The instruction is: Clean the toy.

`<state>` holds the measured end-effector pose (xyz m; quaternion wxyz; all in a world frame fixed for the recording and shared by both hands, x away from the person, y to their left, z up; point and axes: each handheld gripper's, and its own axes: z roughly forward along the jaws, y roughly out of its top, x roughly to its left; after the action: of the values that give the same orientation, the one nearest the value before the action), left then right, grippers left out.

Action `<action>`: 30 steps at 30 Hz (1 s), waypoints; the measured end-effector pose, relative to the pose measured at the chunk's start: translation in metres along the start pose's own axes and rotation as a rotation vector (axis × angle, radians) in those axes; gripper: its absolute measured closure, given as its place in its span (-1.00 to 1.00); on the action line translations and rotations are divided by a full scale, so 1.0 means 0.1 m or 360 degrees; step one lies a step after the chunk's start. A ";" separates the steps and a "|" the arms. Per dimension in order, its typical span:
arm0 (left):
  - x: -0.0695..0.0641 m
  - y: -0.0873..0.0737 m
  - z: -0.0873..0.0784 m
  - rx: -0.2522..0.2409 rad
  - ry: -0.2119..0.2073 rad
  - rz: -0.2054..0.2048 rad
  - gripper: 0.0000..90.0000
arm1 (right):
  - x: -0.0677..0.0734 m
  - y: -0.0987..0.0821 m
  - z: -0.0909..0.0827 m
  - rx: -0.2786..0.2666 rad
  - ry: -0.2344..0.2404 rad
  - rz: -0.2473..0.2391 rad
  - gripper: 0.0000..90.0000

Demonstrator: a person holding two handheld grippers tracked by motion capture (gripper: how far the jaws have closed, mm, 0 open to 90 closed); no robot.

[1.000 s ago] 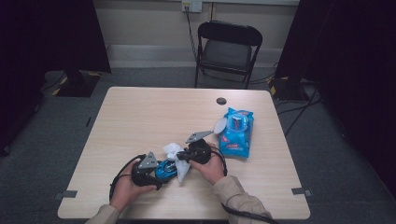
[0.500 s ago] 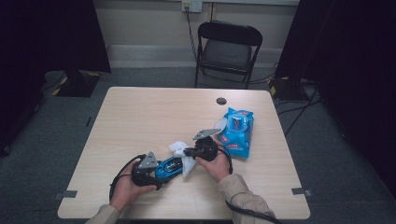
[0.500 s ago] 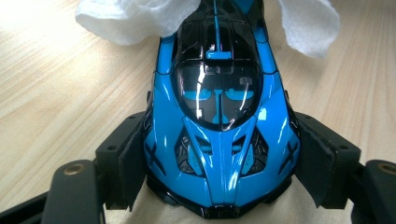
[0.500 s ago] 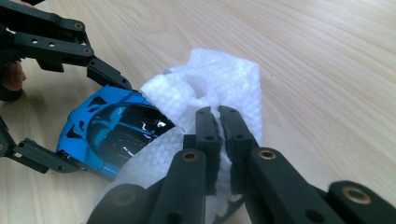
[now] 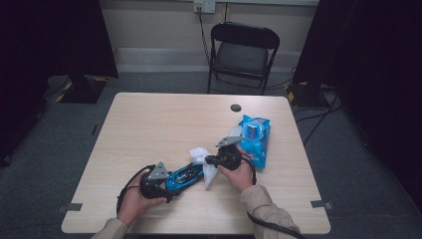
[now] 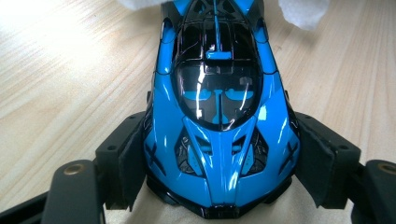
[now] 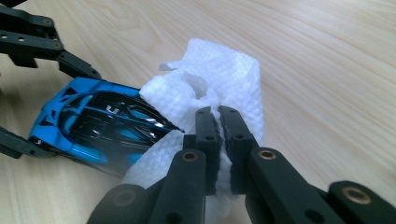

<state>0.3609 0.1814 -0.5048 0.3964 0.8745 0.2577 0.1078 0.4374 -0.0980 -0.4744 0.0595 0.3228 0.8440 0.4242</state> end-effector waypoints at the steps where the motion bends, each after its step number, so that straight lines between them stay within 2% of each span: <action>1: 0.00 0.00 0.00 0.0000 0.0000 -0.0001 -0.43 | -0.02 -0.01 -0.01 -0.0002 -0.0005 0.0007 0.94; 4: 0.00 0.00 0.00 0.0000 0.0000 -0.0001 -0.43 | -0.08 -0.05 -0.07 -0.0010 -0.0015 0.0039 0.94; 8: 0.00 0.00 0.00 0.0000 0.0000 -0.0001 -0.43 | -0.08 -0.04 -0.11 -0.0037 -0.0006 0.0040 0.94; 14: 0.00 0.00 0.00 0.0000 0.0002 0.0002 -0.43 | 0.07 0.09 -0.15 -0.0088 0.0047 -0.0021 0.94; 18: 0.00 0.00 0.00 0.0000 0.0002 0.0002 -0.43 | 0.16 0.16 -0.14 -0.0111 0.0091 -0.0036 0.94; 30: 0.00 0.00 0.00 0.0000 0.0002 0.0002 -0.43 | 0.49 0.32 0.05 -0.0121 0.0227 -0.0099 0.94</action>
<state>0.3609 0.1814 -0.5047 0.3961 0.8747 0.2574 0.1085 0.4163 -0.0515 -0.4453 0.0247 0.2630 0.8389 0.4758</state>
